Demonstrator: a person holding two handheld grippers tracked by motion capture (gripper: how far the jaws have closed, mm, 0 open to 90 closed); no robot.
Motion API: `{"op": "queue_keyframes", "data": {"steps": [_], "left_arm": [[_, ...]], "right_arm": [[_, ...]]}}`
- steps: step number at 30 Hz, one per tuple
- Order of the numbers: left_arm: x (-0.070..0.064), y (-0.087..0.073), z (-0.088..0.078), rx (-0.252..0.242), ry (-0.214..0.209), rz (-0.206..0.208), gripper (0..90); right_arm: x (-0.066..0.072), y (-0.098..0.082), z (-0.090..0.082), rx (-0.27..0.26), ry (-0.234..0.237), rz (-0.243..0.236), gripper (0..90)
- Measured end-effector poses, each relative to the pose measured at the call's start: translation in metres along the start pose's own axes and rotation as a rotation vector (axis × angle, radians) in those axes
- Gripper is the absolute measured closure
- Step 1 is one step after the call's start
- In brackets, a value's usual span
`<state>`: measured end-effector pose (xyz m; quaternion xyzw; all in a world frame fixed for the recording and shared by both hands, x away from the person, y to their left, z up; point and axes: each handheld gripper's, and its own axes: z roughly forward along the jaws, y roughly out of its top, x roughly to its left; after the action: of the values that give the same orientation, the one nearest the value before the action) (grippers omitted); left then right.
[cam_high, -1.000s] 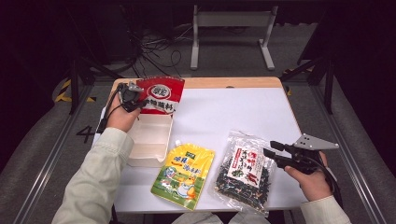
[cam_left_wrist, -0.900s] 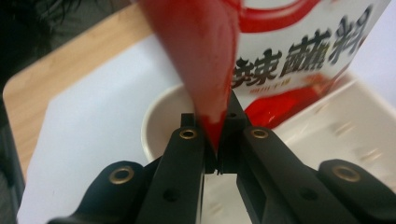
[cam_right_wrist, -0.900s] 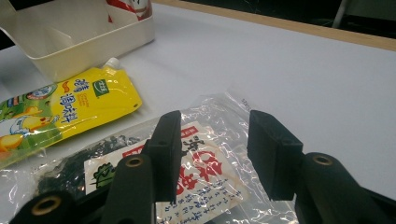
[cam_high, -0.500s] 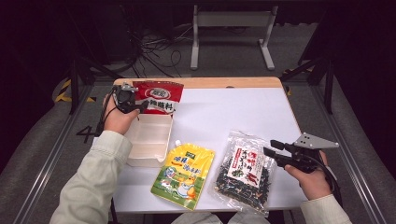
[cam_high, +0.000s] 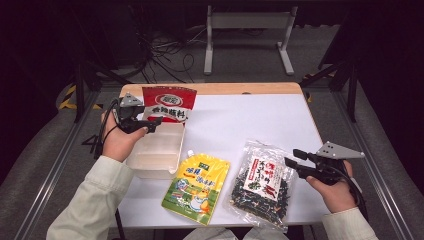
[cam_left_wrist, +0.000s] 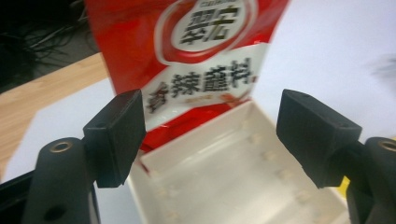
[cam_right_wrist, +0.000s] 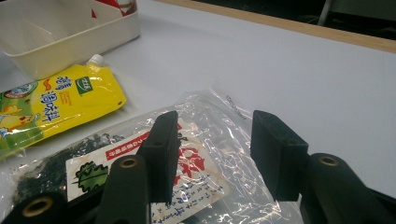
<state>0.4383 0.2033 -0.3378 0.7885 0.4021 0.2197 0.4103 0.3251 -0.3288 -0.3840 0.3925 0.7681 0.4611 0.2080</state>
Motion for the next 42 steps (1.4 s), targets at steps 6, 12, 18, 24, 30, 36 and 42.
{"op": "queue_keyframes", "data": {"steps": [6,12,18,24,30,36,42], "left_arm": [[-0.016,-0.009,-0.020,-0.047,-0.055,-0.003,24.0],[-0.035,-0.021,-0.028,-0.053,-0.138,0.018,23.6],[-0.049,-0.028,-0.032,-0.027,-0.185,0.024,23.1],[-0.061,-0.035,-0.027,0.015,-0.208,0.041,22.8],[-0.071,-0.040,-0.024,0.040,-0.251,0.043,22.8],[-0.087,-0.041,-0.020,0.052,-0.300,0.073,22.7],[-0.105,-0.045,-0.009,0.061,-0.353,0.075,23.4]], "right_arm": [[-0.004,0.001,-0.001,0.010,-0.011,-0.002,52.0],[-0.008,0.001,0.000,0.039,-0.011,0.030,52.3],[-0.012,0.000,0.001,0.072,-0.029,0.051,51.7],[-0.017,0.000,0.000,0.070,-0.060,0.050,47.3],[-0.023,-0.005,0.004,0.094,-0.097,0.046,35.3],[-0.029,-0.009,0.007,0.128,-0.113,0.099,30.3],[-0.036,-0.015,0.014,0.176,-0.132,0.168,23.8]]}}
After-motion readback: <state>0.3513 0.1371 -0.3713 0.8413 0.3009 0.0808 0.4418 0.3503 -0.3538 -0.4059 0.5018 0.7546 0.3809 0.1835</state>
